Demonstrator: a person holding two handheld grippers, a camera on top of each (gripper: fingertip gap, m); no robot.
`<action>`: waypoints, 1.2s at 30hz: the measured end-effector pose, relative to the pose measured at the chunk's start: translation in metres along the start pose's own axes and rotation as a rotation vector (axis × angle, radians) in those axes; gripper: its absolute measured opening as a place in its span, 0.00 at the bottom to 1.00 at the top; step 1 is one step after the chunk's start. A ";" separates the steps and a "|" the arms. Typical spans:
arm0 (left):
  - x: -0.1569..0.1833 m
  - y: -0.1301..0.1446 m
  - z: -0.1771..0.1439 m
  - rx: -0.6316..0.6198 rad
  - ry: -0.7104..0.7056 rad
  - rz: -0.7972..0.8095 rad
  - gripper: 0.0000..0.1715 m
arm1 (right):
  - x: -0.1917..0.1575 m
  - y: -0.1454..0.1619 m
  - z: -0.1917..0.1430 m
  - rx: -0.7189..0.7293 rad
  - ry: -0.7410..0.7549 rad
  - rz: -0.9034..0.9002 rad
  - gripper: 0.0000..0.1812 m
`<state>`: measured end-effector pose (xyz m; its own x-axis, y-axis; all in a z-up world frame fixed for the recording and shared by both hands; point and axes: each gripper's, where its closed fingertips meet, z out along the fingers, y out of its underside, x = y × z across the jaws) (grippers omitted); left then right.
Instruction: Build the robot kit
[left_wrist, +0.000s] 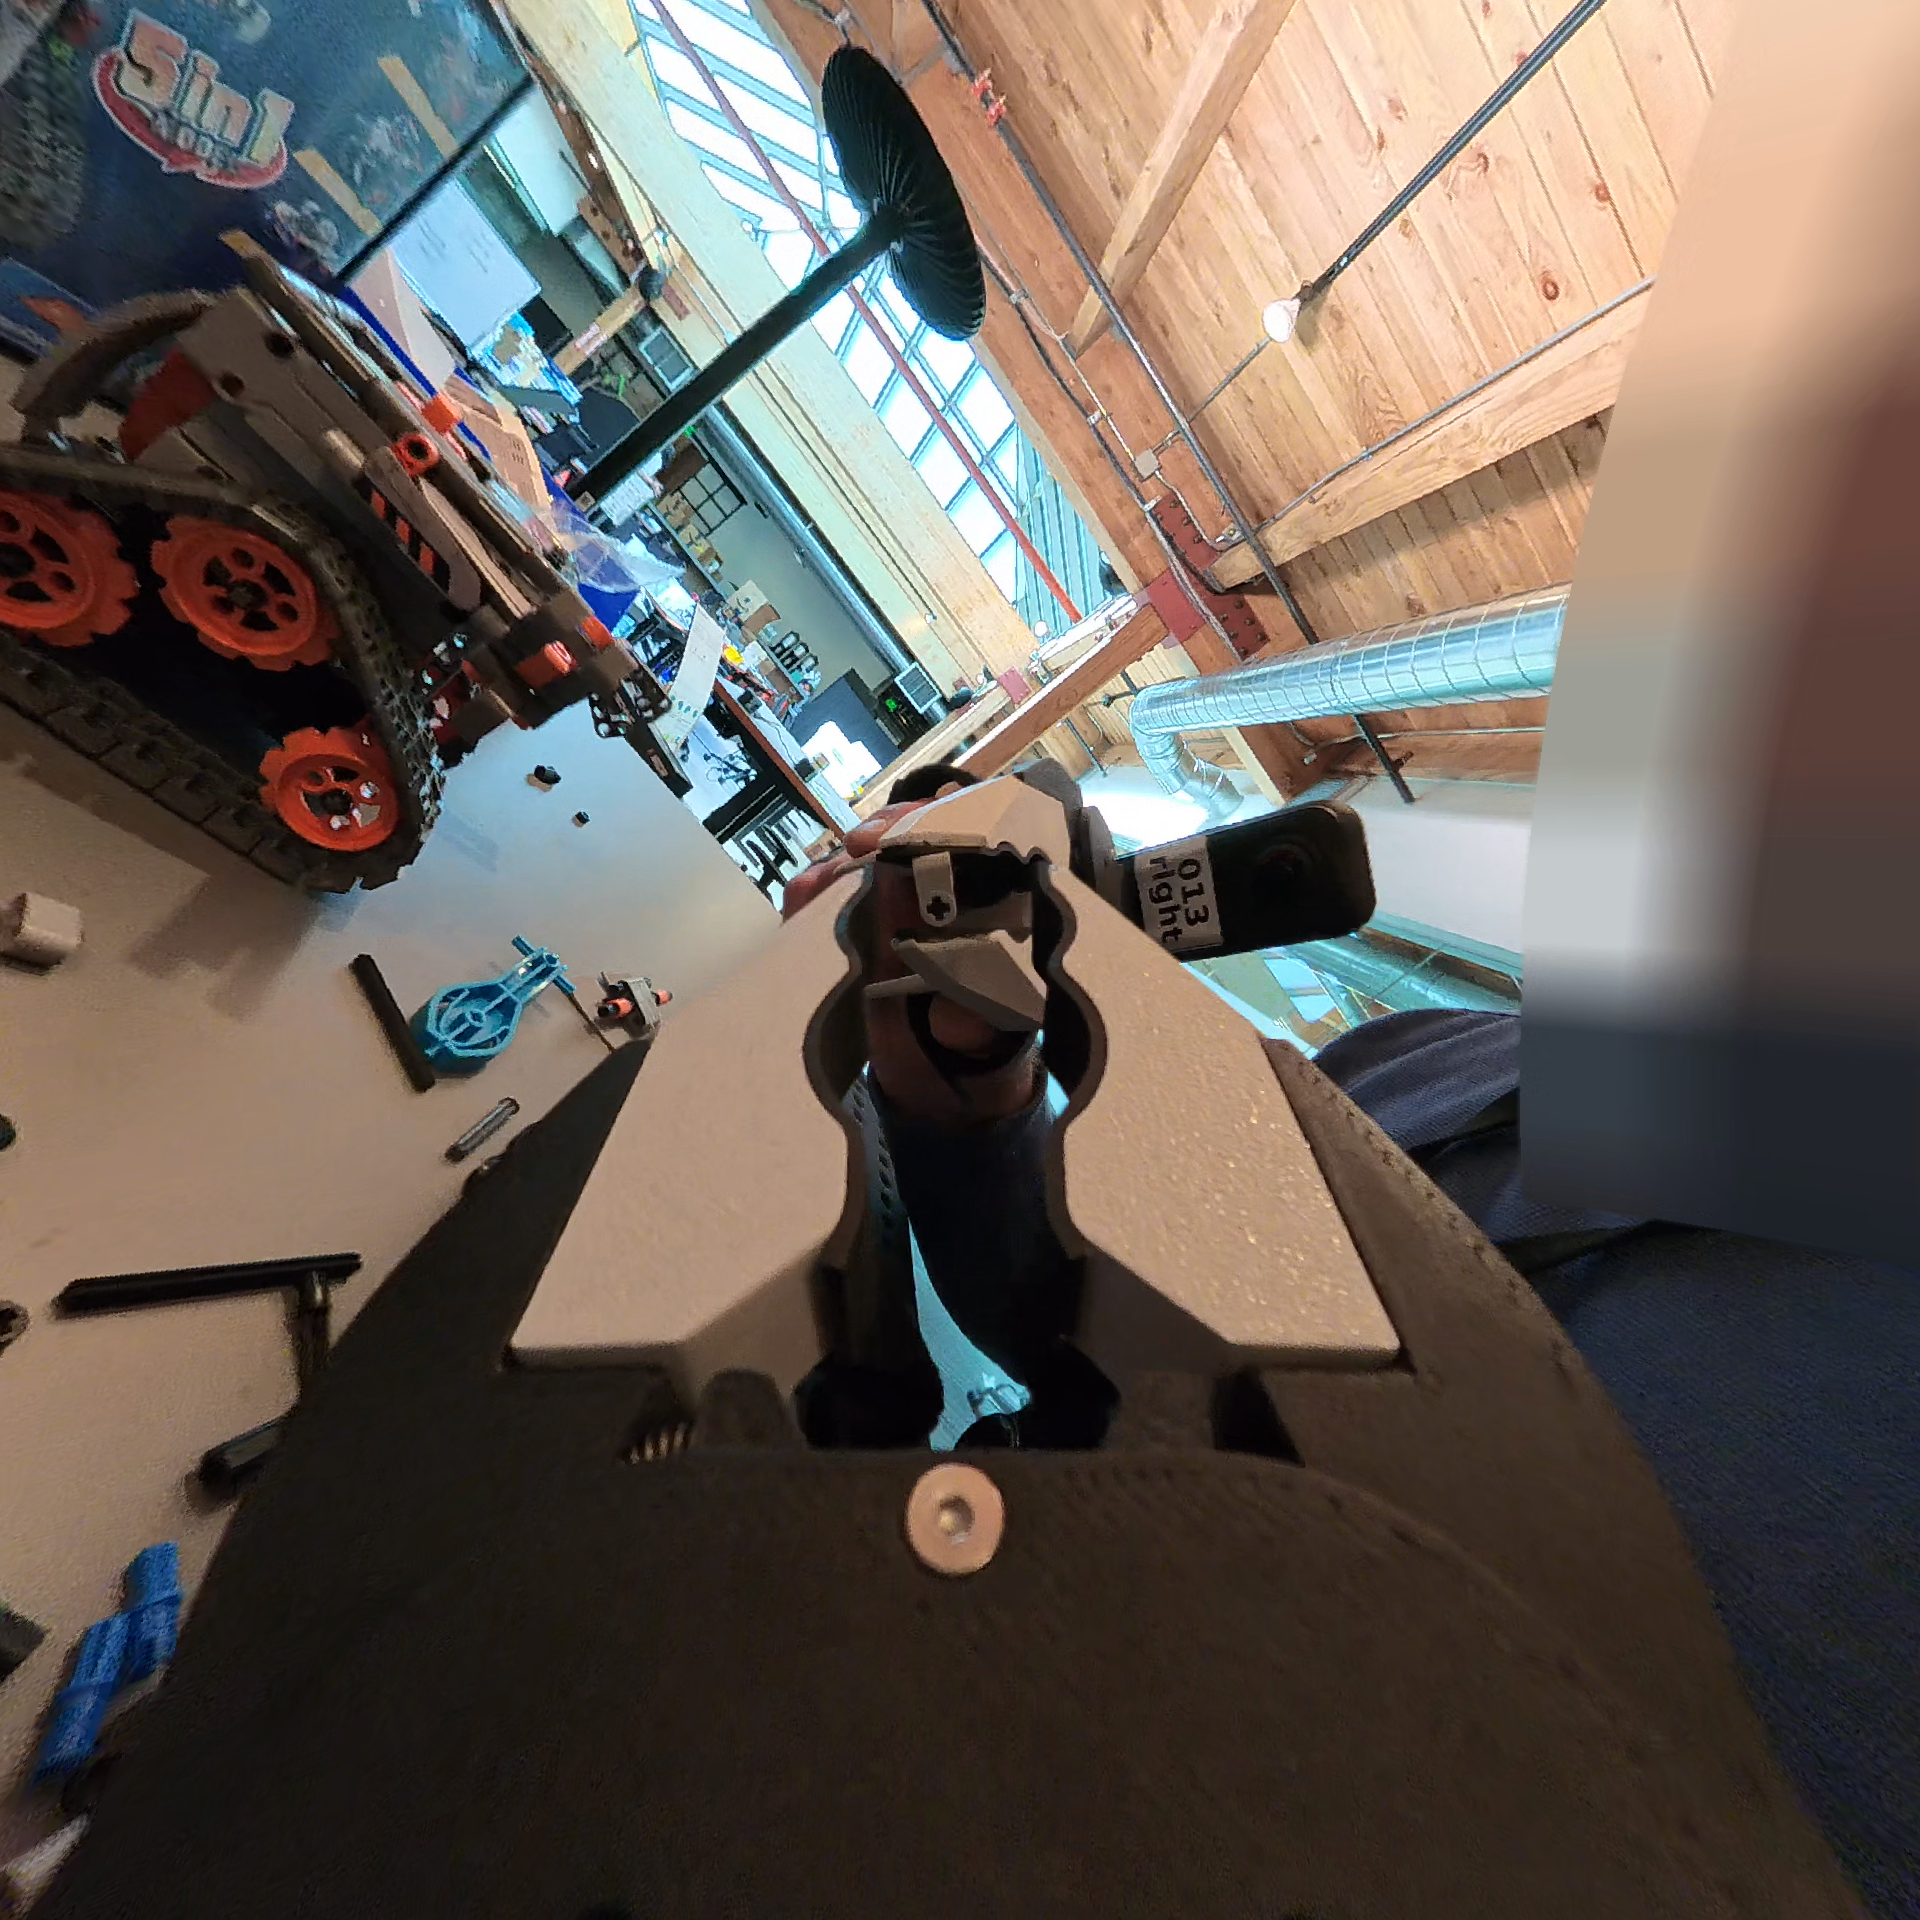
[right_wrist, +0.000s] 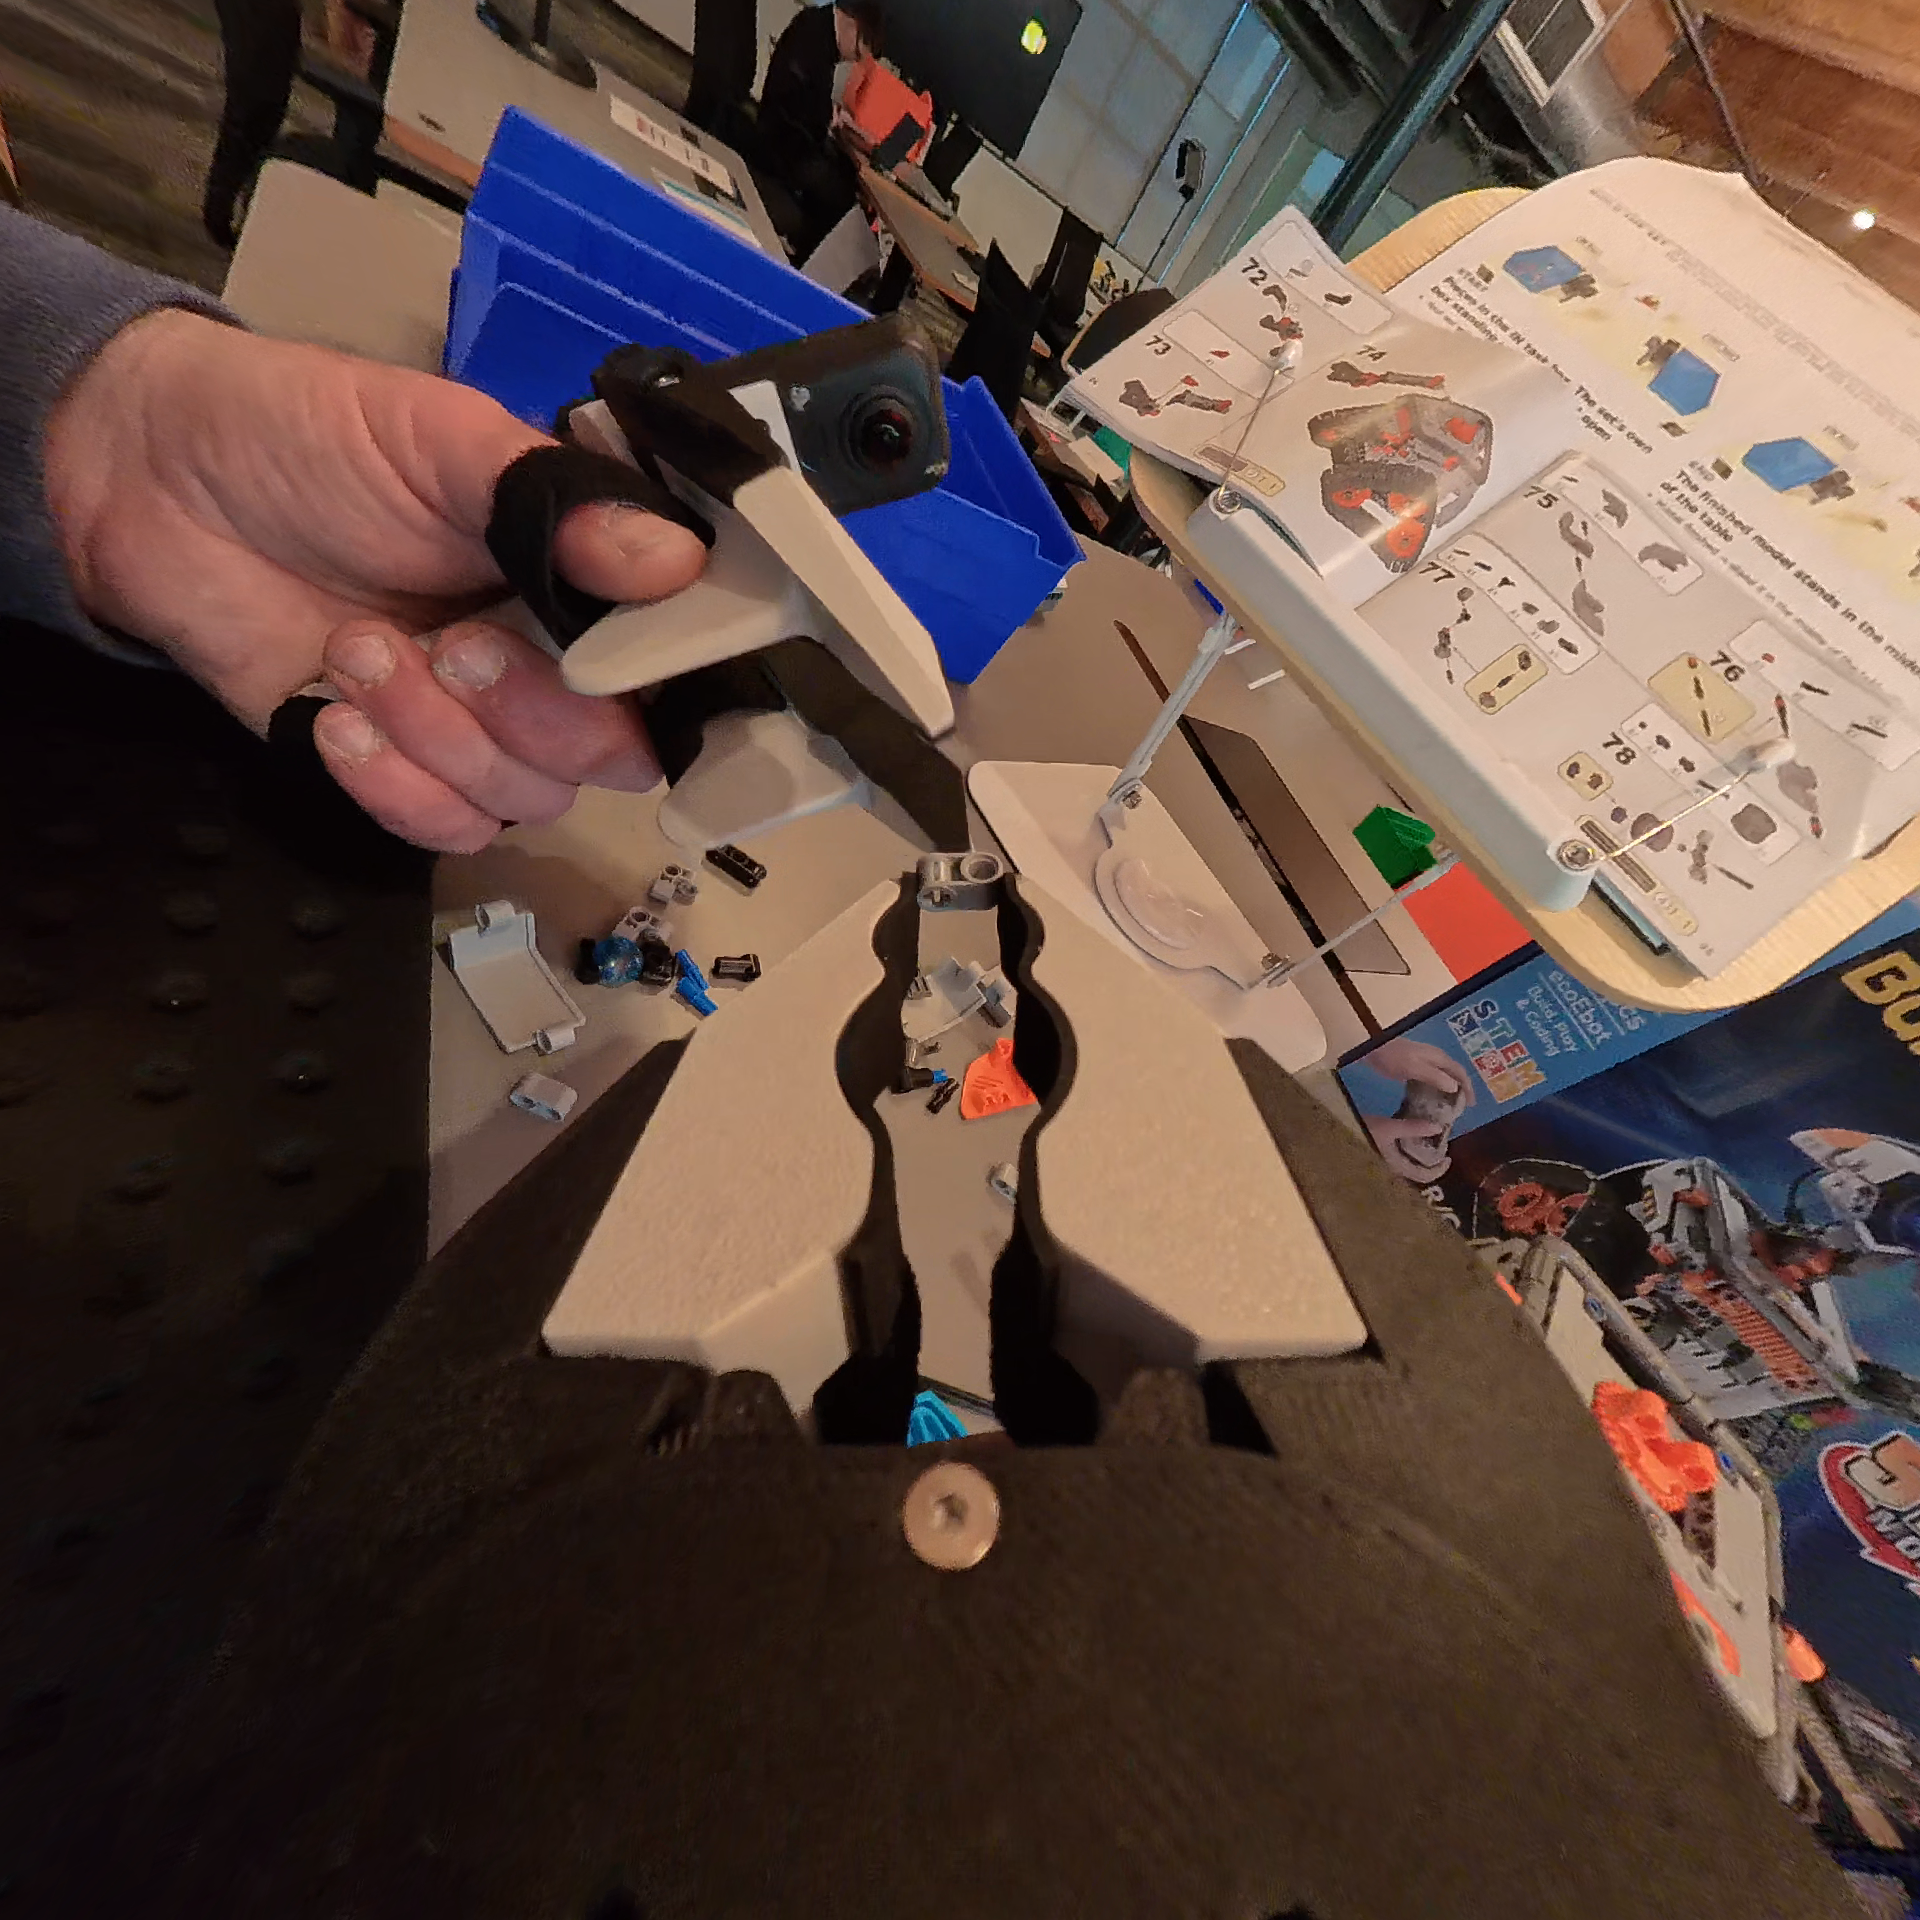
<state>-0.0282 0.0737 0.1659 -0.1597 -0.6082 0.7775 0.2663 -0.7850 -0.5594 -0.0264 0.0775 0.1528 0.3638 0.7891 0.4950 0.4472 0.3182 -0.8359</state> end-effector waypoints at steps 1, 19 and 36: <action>0.000 -0.002 -0.003 0.006 -0.010 0.015 0.15 | 0.001 0.000 -0.001 0.003 -0.003 0.014 0.07; -0.019 0.017 0.006 -0.239 -0.308 0.359 0.12 | -0.005 0.012 0.003 -0.148 0.002 -0.182 0.07; 0.053 0.023 0.018 -0.104 0.339 -0.076 0.03 | -0.019 -0.046 -0.025 0.157 -0.062 -0.190 0.07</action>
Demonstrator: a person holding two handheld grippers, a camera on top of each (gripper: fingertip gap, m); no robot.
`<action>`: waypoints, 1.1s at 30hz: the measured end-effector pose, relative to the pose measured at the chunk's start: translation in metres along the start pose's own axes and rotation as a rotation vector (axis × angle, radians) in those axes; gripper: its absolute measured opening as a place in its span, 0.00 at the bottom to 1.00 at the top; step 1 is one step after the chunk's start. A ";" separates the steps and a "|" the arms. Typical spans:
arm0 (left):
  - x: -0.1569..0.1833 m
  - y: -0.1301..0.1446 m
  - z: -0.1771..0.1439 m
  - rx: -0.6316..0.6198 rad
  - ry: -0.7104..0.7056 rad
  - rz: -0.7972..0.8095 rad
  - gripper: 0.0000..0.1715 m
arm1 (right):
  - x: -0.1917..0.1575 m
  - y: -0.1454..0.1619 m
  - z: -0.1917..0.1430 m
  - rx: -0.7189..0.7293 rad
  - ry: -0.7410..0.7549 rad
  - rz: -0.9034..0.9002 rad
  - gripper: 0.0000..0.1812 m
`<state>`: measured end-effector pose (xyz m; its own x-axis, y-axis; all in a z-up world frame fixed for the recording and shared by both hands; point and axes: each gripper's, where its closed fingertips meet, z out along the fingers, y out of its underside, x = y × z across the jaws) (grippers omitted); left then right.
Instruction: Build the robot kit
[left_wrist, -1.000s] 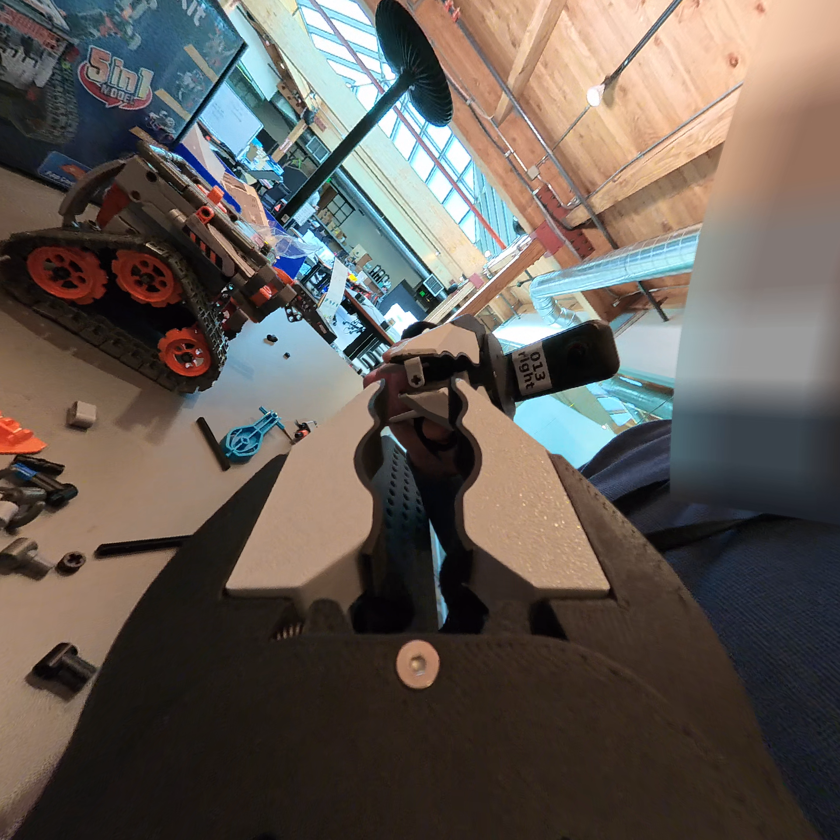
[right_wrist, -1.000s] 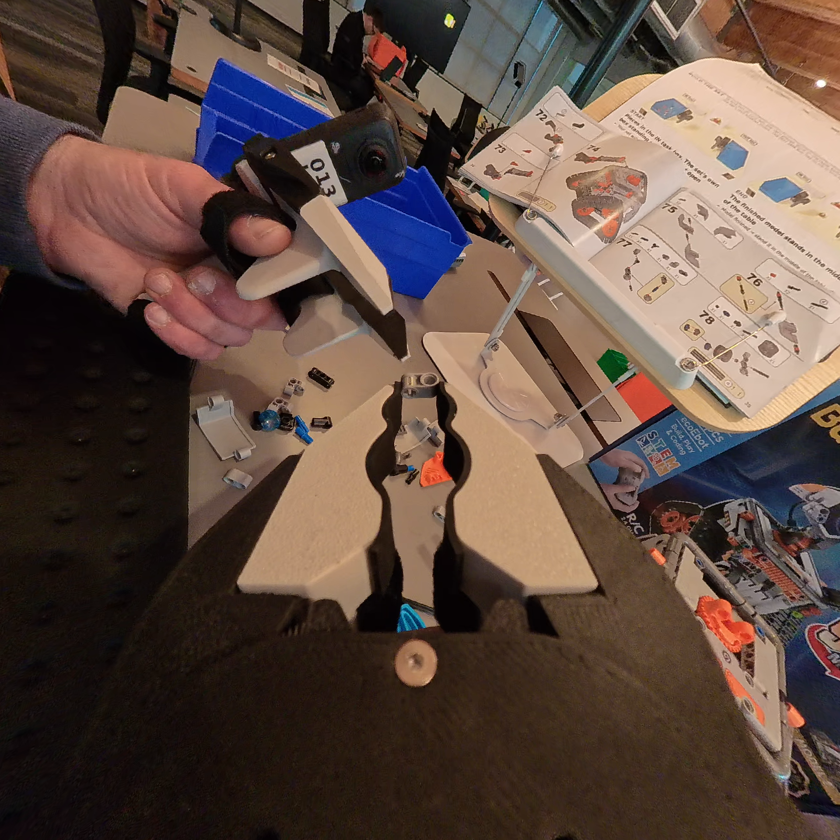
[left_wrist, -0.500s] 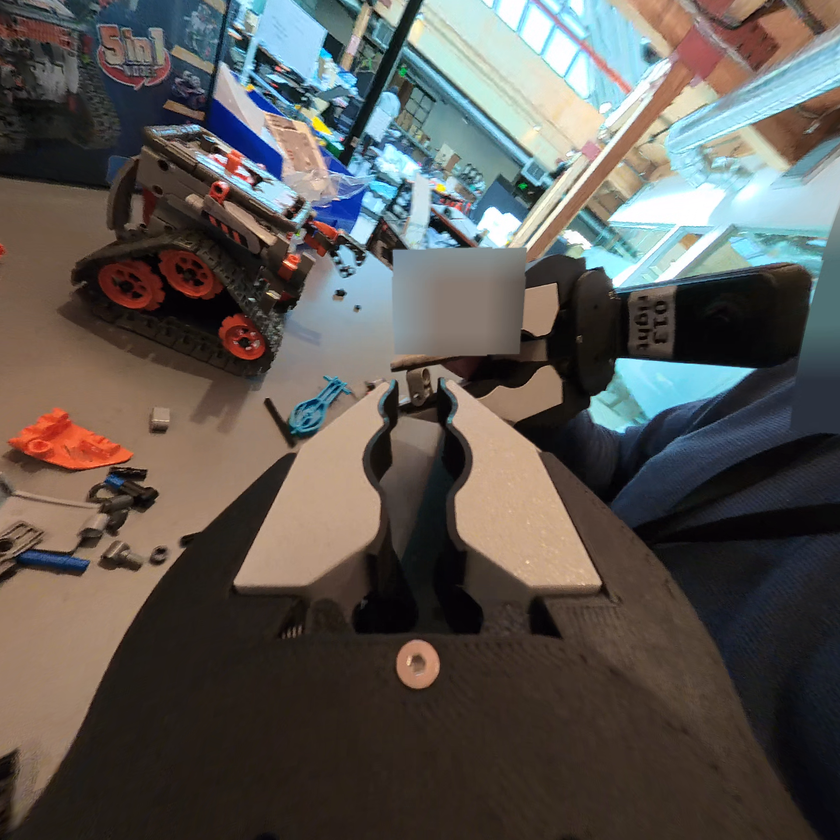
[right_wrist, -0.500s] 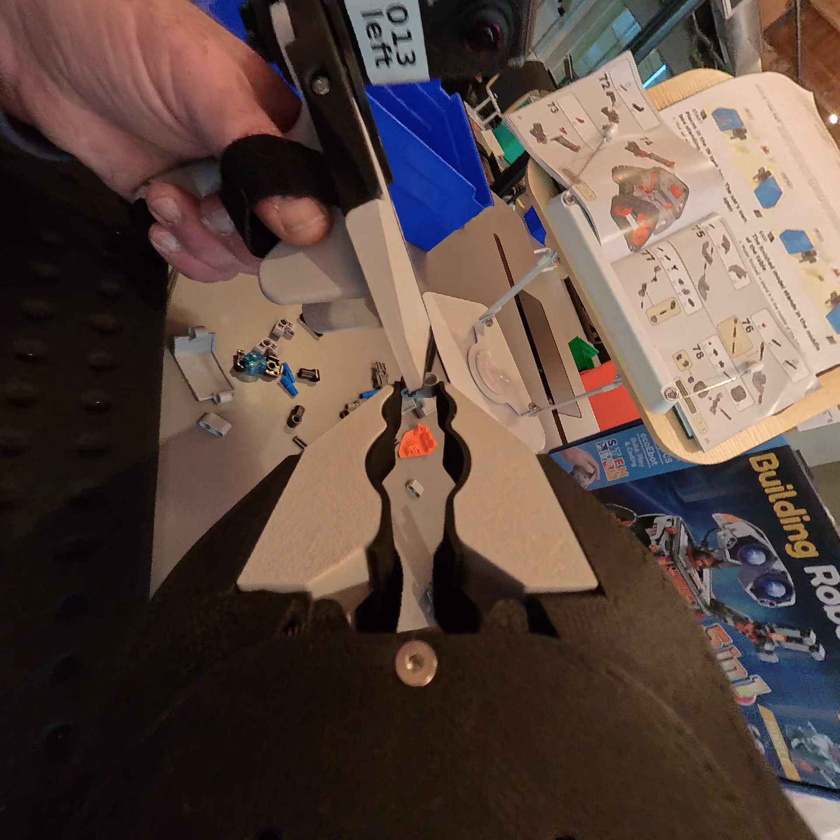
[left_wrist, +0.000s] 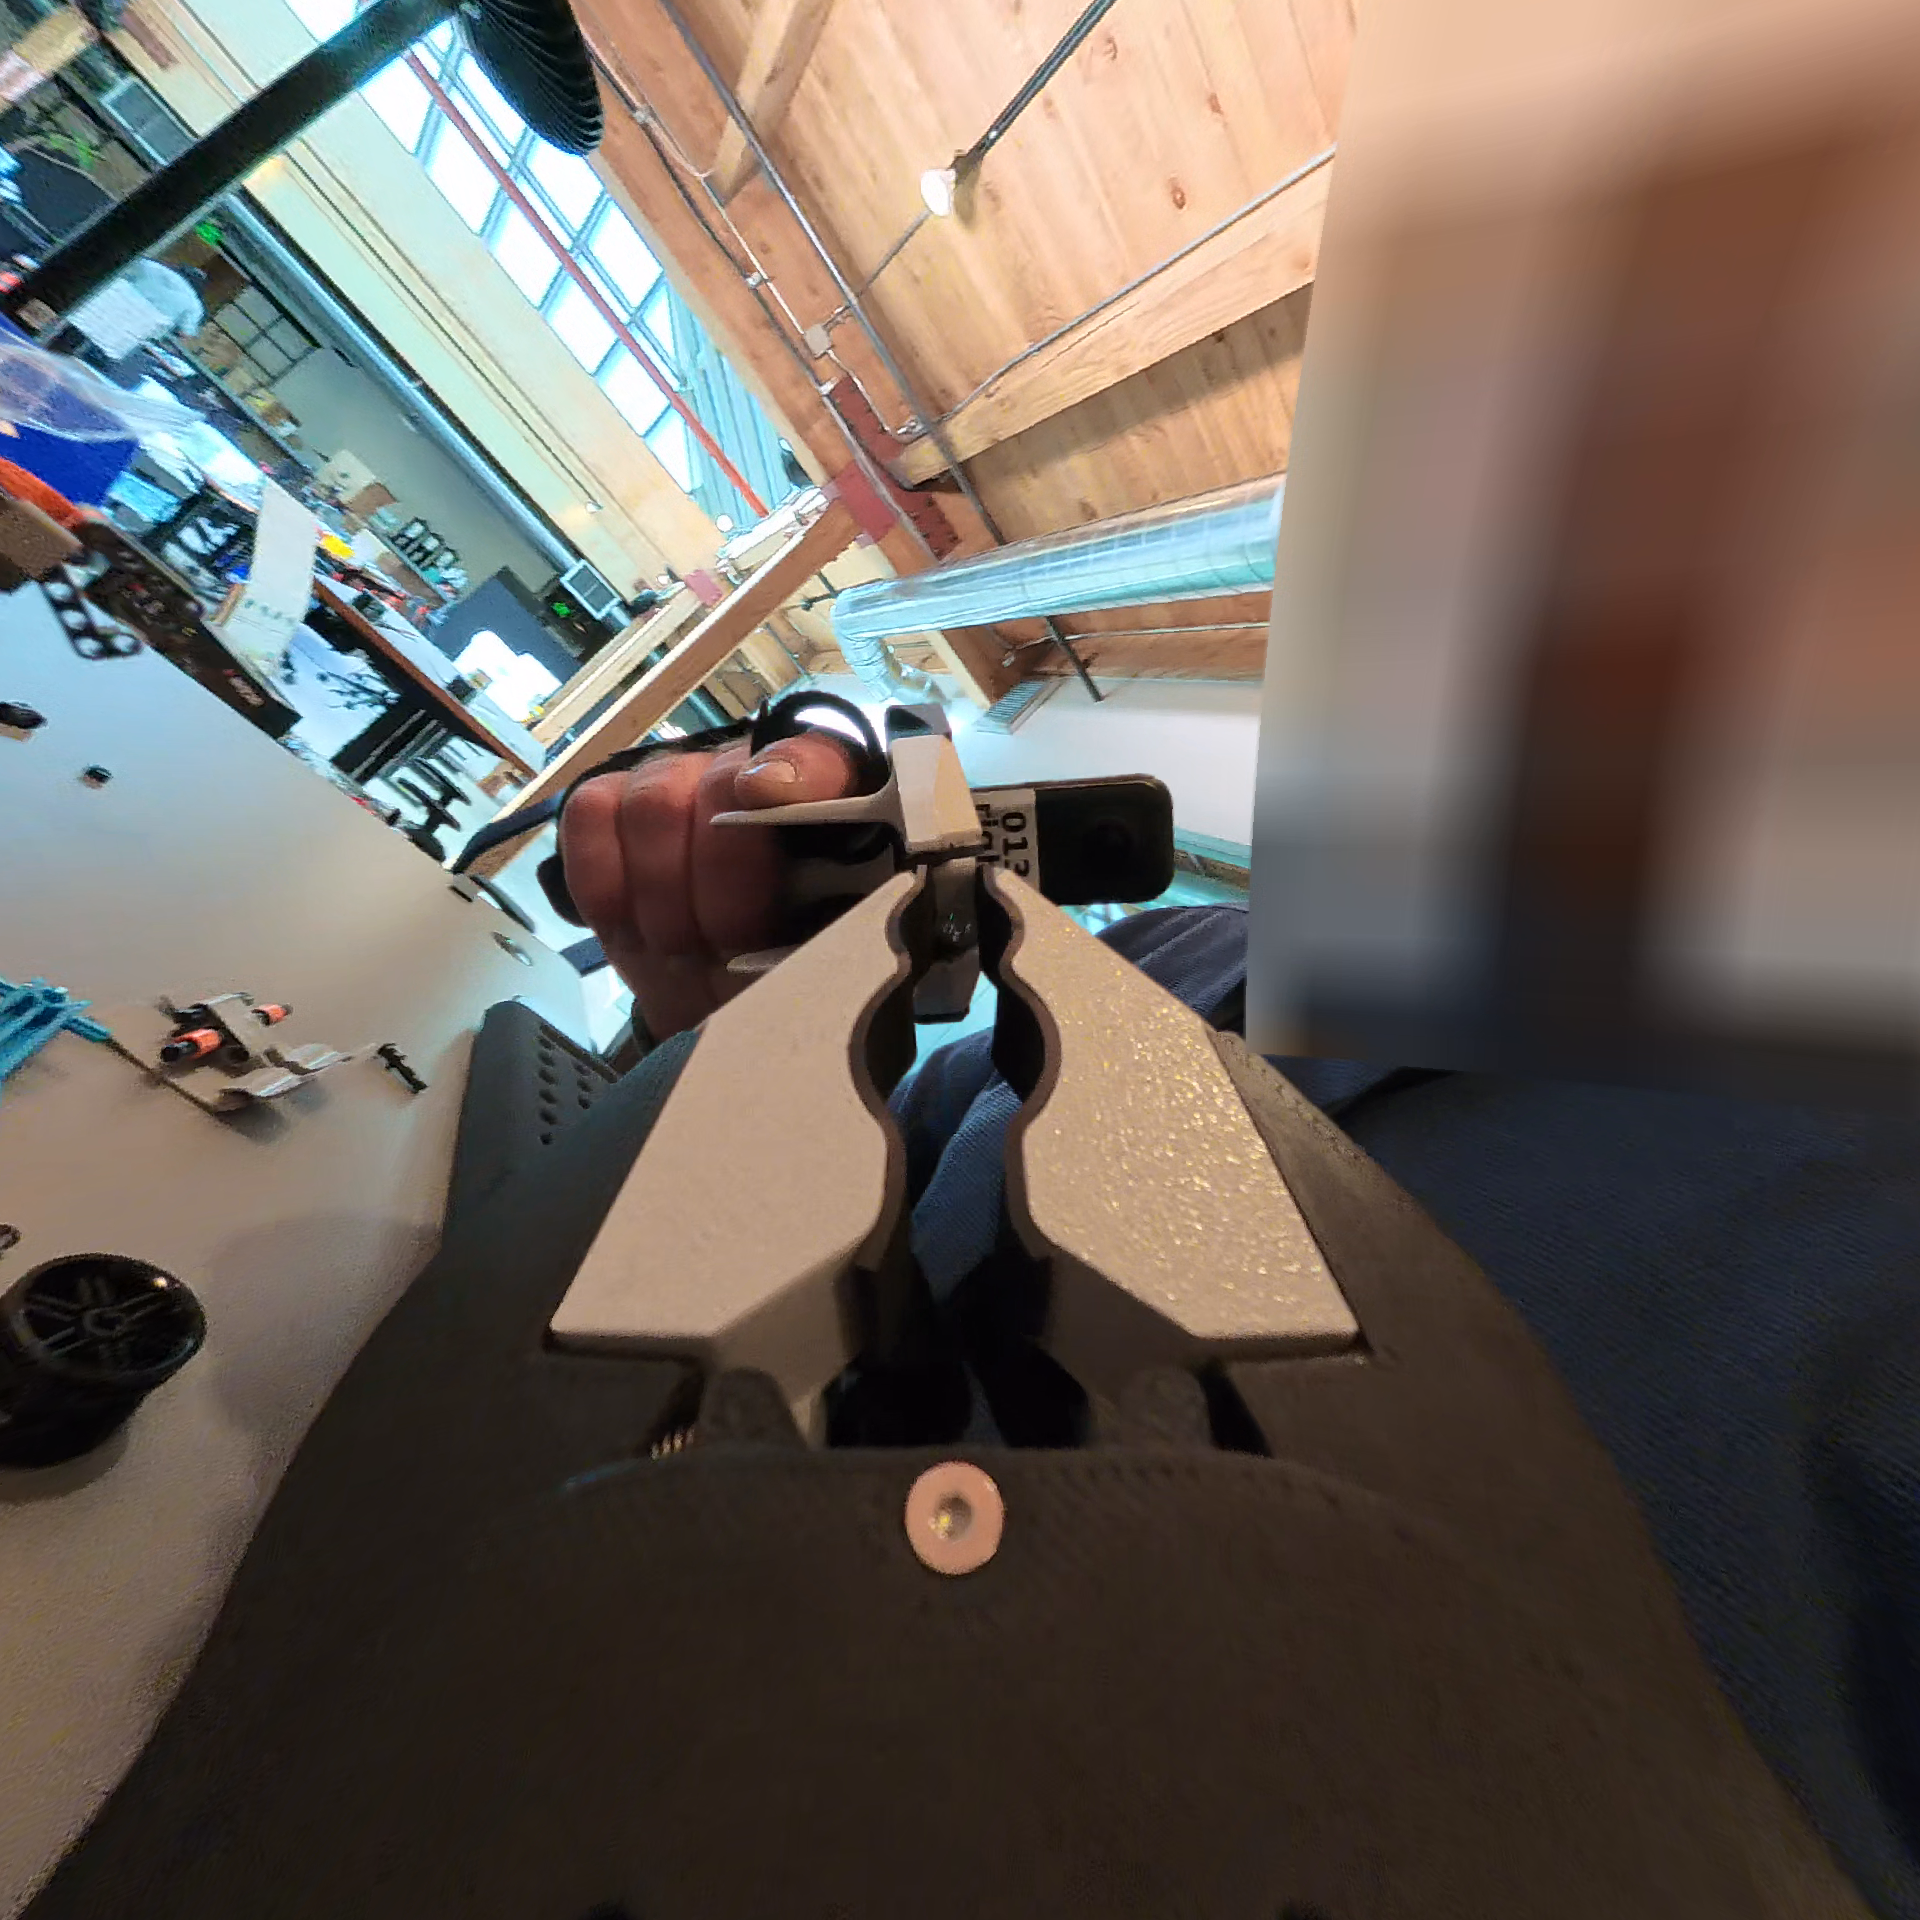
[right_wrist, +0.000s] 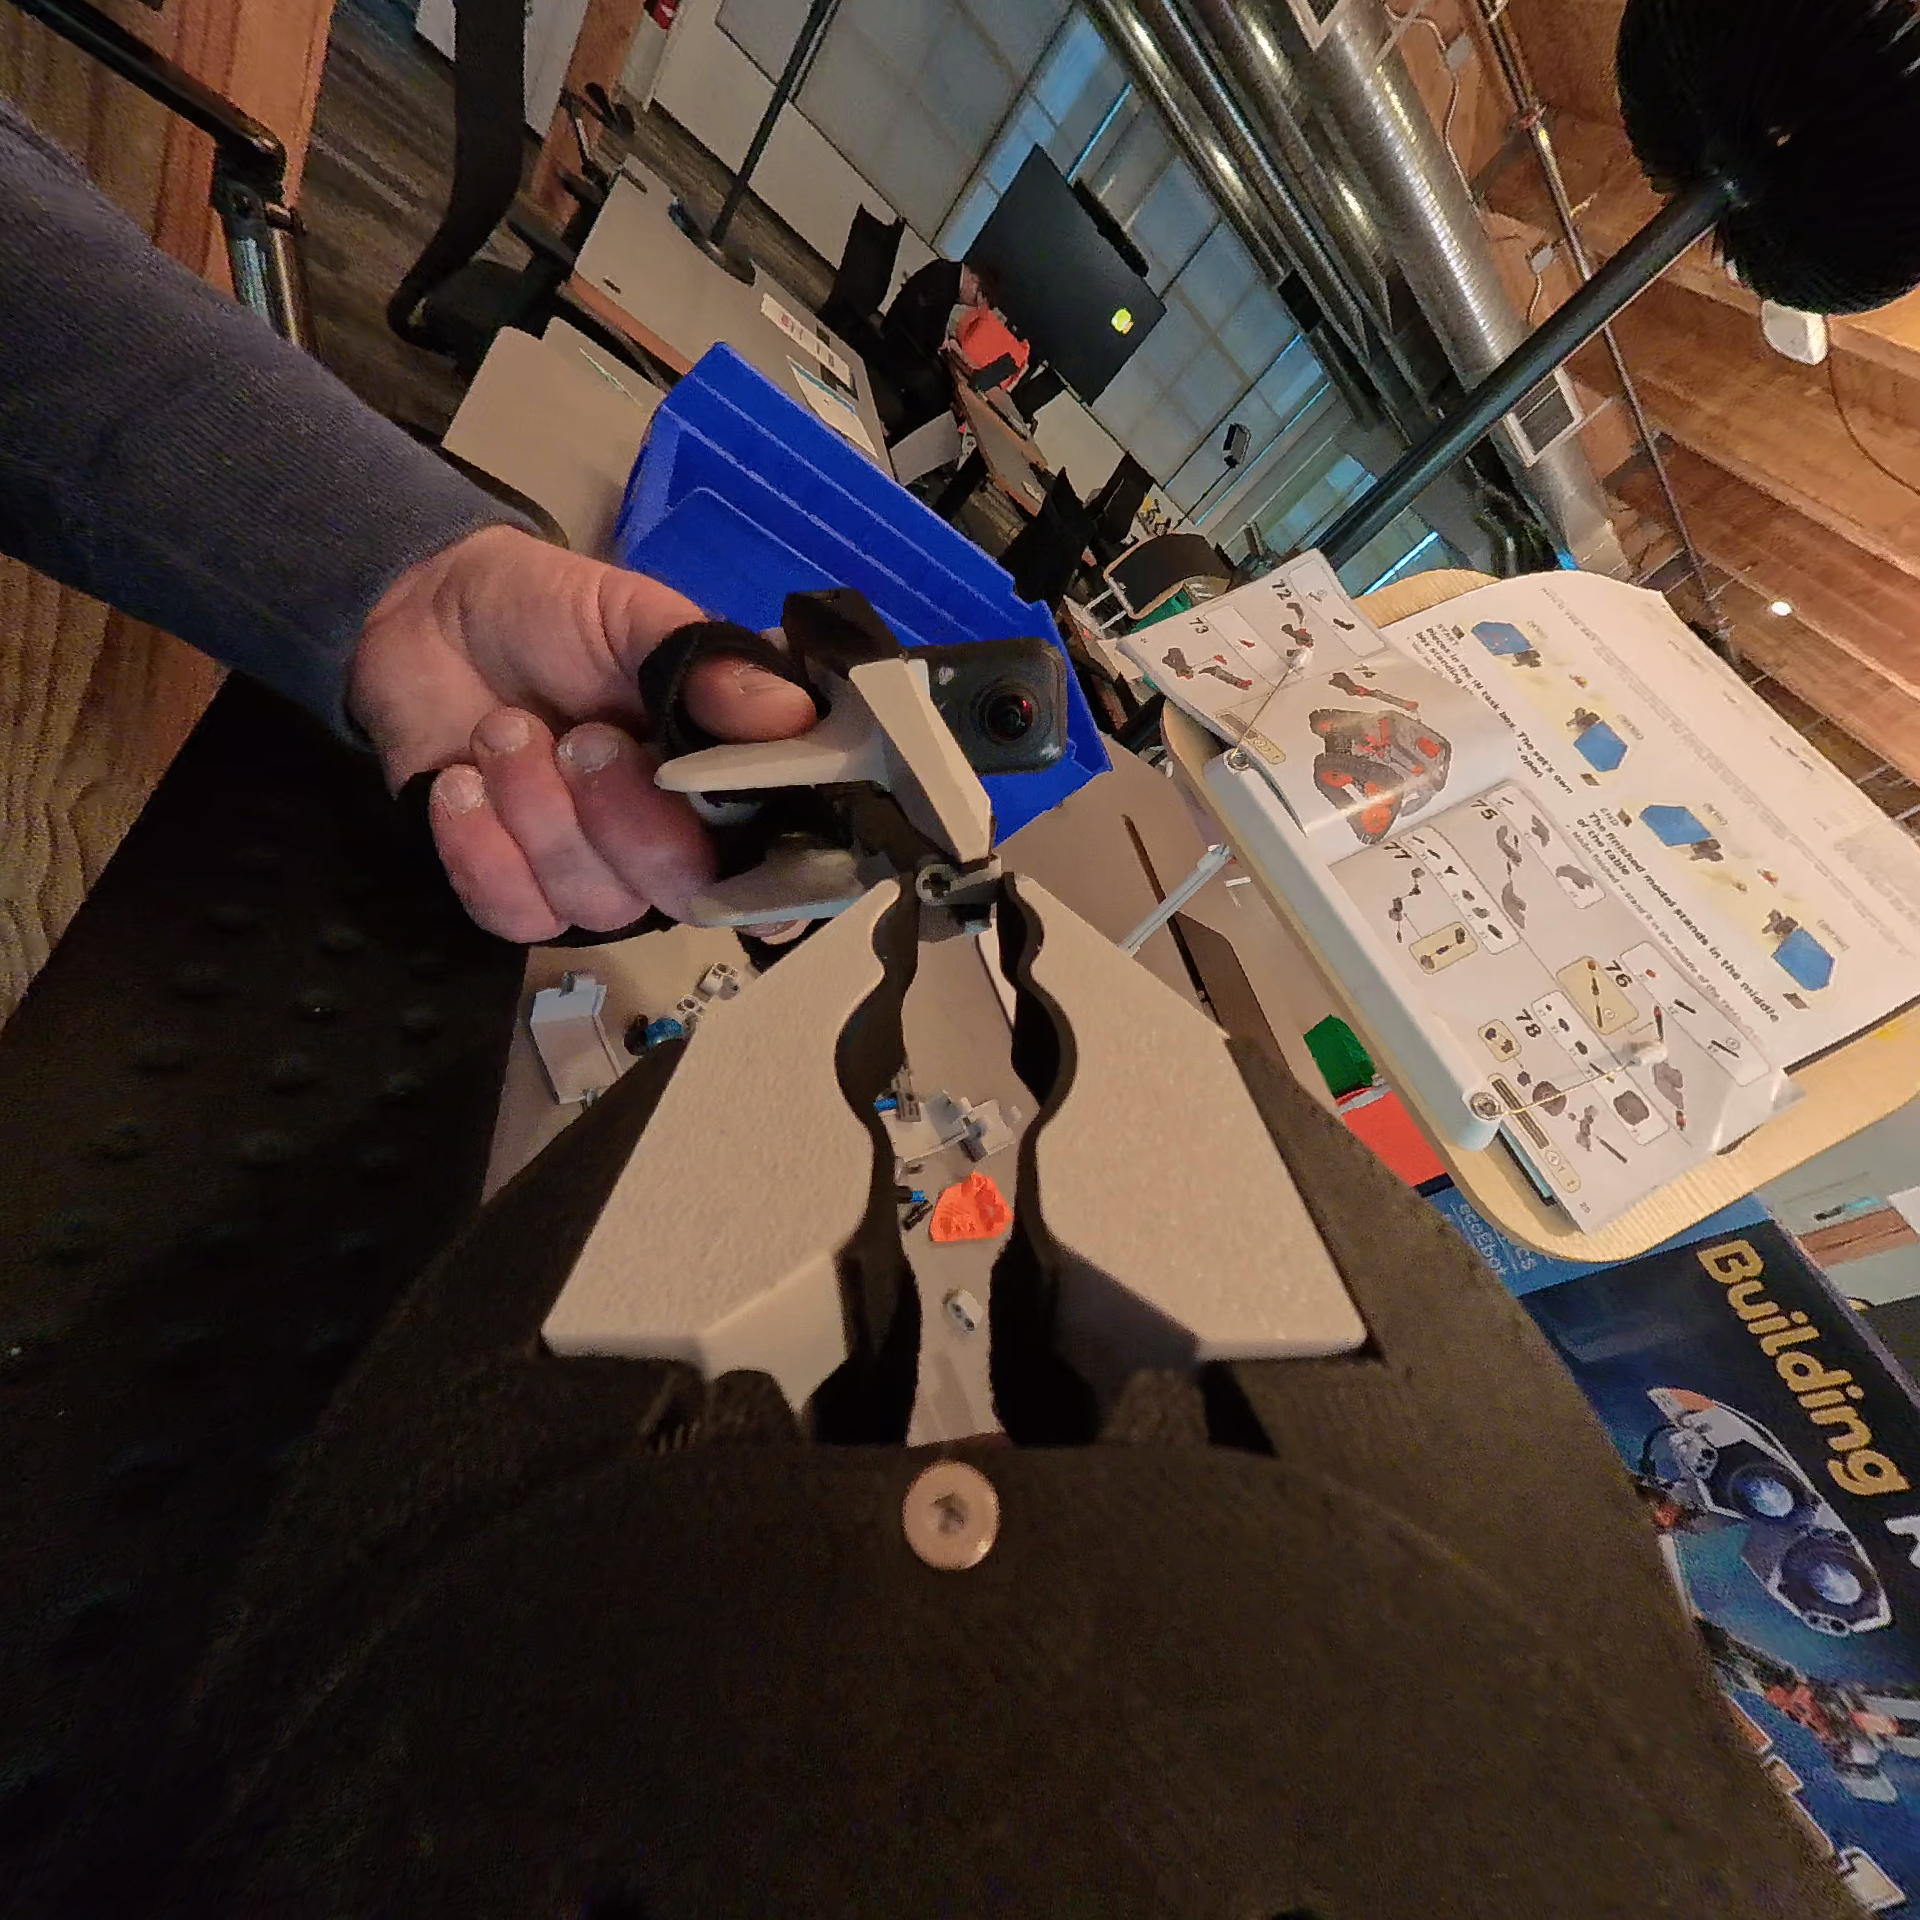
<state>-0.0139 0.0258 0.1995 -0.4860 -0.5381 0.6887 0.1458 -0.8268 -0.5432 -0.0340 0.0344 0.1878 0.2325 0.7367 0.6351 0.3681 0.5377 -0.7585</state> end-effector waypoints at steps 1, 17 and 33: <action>-0.001 0.001 0.000 0.003 0.004 -0.014 0.03 | -0.001 0.001 0.000 -0.012 -0.011 0.007 0.07; -0.061 0.015 -0.092 -0.357 -0.780 0.339 0.08 | -0.079 0.118 -0.004 -0.529 -0.533 0.183 0.07; -0.071 0.042 -0.137 -0.568 -0.966 0.327 0.07 | -0.112 0.142 0.002 -0.713 -0.855 0.111 0.07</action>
<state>-0.0916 0.0515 0.0615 0.3968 -0.8149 0.4225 -0.3827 -0.5652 -0.7308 -0.0089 0.0293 0.0086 -0.2987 0.9529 0.0516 0.8793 0.2959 -0.3732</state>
